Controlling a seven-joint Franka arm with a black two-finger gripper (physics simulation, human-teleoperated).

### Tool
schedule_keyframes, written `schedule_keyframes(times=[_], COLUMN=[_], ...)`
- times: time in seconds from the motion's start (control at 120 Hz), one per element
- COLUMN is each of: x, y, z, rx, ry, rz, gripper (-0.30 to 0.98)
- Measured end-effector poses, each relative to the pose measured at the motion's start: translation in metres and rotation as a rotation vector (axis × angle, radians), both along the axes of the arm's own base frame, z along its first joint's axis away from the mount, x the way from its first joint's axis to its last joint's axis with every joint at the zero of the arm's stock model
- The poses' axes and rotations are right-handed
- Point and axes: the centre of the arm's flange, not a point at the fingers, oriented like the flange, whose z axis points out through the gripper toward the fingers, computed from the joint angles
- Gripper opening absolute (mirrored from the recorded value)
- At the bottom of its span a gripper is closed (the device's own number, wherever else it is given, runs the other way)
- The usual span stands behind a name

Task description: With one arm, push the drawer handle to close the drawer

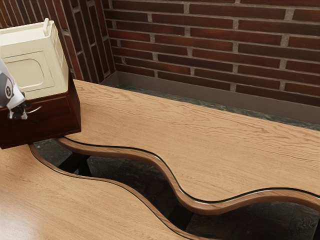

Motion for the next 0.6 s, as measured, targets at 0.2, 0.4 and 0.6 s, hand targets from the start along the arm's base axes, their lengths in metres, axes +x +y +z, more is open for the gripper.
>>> schedule_keyframes(times=[0.2,0.4,0.6], x=[0.002,-0.059,-0.12], y=[0.004,-0.06,-0.145], z=[0.001,0.039,0.166], rx=[0.005,-0.13,-0.192], ry=[-0.003,-0.016,0.021], rz=[-0.001,-0.023,0.03], gripper=[-0.1,0.0,0.4])
